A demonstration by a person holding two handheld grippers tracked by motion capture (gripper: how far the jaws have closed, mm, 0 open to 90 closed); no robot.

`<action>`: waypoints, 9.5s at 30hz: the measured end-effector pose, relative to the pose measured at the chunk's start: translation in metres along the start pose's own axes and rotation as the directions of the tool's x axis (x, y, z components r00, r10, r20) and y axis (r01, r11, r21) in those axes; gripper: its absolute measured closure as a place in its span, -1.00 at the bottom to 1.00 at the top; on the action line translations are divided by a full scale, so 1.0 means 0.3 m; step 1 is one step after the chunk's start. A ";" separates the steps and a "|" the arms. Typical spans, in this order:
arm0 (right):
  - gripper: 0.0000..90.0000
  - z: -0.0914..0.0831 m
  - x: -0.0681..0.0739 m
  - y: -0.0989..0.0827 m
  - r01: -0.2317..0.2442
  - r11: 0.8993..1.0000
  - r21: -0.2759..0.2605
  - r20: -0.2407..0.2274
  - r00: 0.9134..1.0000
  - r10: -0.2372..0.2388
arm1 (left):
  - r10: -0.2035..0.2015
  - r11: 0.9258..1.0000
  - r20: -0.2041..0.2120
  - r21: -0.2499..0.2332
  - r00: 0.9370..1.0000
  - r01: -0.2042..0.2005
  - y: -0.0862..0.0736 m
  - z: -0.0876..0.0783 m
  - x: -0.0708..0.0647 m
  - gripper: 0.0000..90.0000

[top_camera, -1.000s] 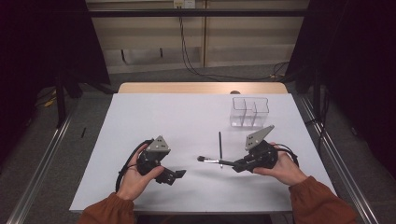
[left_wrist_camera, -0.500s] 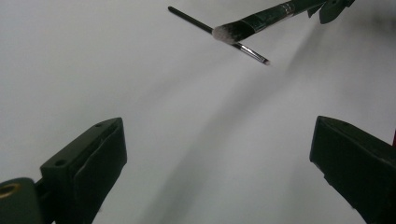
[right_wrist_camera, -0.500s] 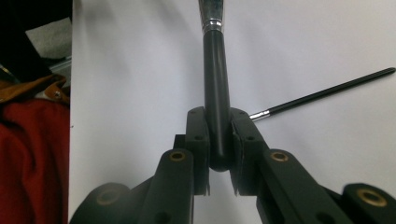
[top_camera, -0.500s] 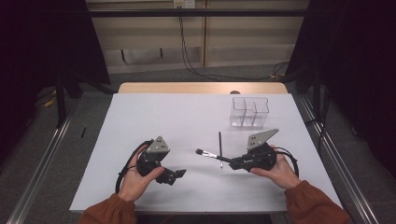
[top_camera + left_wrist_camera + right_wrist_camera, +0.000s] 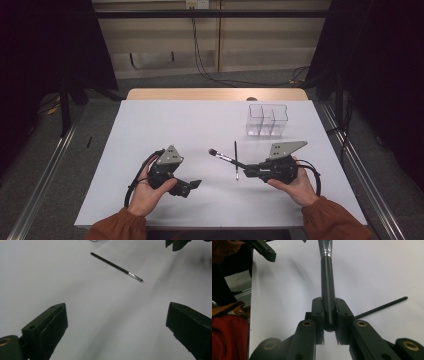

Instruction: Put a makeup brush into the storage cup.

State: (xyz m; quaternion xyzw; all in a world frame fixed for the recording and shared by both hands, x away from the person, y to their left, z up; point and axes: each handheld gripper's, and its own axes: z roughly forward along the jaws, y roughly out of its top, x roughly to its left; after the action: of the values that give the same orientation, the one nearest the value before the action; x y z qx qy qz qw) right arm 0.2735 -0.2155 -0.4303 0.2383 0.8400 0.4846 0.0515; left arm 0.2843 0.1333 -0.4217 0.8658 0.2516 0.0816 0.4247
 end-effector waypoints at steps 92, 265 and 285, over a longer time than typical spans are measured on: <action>0.78 -0.007 0.050 0.016 0.072 0.984 -0.166 0.110 0.992 -0.054 | -0.194 0.877 0.241 -0.392 0.951 0.278 0.235 0.152 -0.098 0.53; 0.78 0.061 0.007 0.021 -0.035 0.968 -0.250 -0.002 0.999 0.036 | -0.052 0.977 0.059 -0.205 0.997 0.063 0.213 0.034 -0.026 -0.92; 0.78 -0.005 -0.028 0.016 -0.035 0.959 -0.282 0.068 0.996 0.057 | -0.092 0.962 -0.074 -0.266 0.993 0.069 0.045 -0.034 0.027 -0.93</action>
State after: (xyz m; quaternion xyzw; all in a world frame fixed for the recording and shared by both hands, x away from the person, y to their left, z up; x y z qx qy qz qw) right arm 0.2821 -0.2183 -0.4266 0.2661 0.7545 0.5906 0.1050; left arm 0.2924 0.1376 -0.4055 0.7866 0.2914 0.1338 0.5276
